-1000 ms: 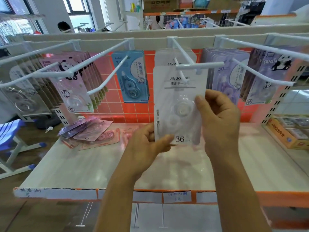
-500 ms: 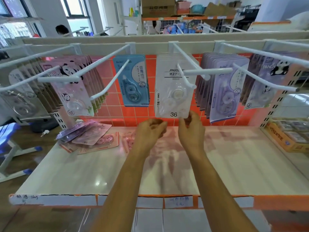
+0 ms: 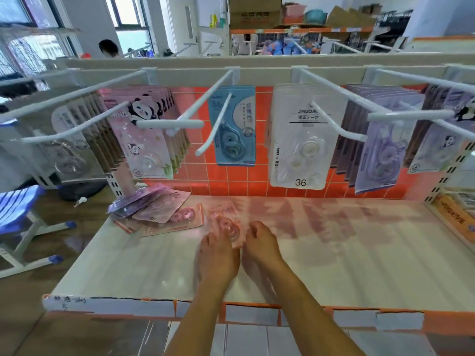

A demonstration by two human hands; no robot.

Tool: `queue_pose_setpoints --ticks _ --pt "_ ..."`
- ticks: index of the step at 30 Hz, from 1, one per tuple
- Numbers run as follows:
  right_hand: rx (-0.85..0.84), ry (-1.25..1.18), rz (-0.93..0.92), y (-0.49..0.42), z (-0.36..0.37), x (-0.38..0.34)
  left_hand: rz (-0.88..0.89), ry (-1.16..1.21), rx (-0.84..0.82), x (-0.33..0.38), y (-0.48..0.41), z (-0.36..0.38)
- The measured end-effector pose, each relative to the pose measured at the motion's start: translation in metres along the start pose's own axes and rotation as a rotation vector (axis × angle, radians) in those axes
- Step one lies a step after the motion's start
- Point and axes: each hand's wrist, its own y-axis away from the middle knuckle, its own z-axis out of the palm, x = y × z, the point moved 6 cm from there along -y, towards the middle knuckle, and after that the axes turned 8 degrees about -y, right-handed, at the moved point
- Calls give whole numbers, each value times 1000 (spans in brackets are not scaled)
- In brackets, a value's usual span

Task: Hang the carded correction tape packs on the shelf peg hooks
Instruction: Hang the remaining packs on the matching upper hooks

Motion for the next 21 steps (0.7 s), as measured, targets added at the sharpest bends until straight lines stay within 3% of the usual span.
queue_pose_setpoints --ticks 7,14,21 --pt "66 -198 155 8 1 13 -34 167 -48 -9 4 -16" --pt "-32 -704 233 43 17 14 -73 527 -170 -18 21 -23" --pt "56 -743 223 66 13 9 -185 795 -215 -47 41 -27"
